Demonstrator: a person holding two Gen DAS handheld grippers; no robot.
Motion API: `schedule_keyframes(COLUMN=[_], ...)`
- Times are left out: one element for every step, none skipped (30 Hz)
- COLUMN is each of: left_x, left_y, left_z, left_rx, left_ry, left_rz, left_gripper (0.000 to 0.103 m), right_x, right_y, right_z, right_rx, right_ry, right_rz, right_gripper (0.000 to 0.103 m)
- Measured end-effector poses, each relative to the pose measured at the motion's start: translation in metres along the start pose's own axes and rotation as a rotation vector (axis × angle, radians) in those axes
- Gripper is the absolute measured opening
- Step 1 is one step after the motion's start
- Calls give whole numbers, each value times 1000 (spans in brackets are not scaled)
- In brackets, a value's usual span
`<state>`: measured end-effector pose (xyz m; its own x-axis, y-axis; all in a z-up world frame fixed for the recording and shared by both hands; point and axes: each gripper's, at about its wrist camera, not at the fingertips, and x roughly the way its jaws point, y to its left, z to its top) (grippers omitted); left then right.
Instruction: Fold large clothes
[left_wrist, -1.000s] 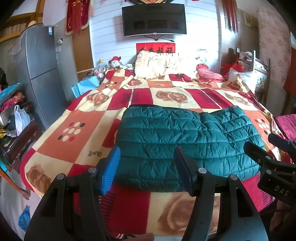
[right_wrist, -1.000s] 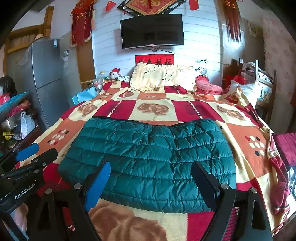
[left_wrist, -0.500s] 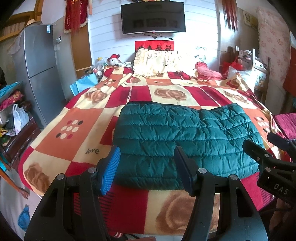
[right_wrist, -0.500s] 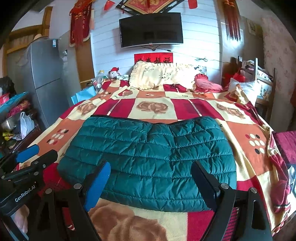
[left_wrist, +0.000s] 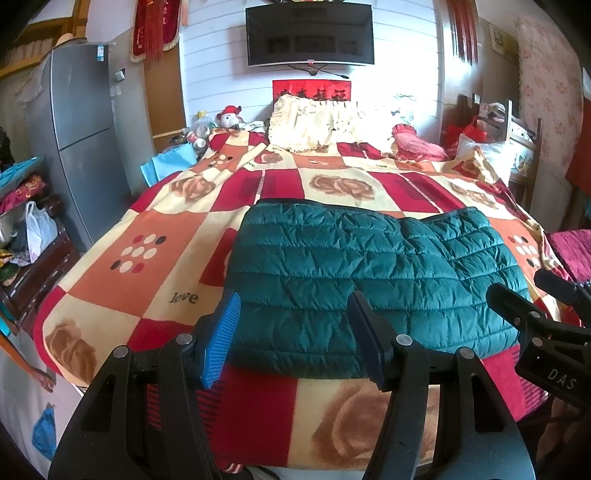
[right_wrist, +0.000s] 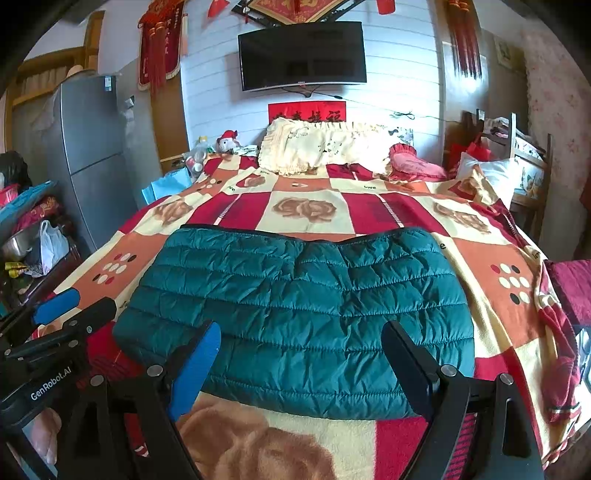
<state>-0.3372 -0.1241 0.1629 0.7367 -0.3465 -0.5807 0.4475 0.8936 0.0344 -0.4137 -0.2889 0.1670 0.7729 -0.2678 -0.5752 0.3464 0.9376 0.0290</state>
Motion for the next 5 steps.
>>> schedule_keyframes(left_x=[1,1,1,3,6], left_y=[0,1,1,1,3], left_z=[-1,0,-1,-2,-2], left_rx=[-1,-3,-6,-11,-18], left_ry=[2,4,8,14,23], left_rz=[-2,-4,-9,-15,-22], left_gripper=[60,60,60,60,60], right_x=[1,2,3,5,7], right_y=[0,0,0,-1,-3], right_z=[-1,-2,-3,-3,-4], right_rx=[0,0,1,3,8], right_ry=[2,5,8,12,16], right_rz=[0,0,0,2,7], right_gripper=[87,87,87,87,87])
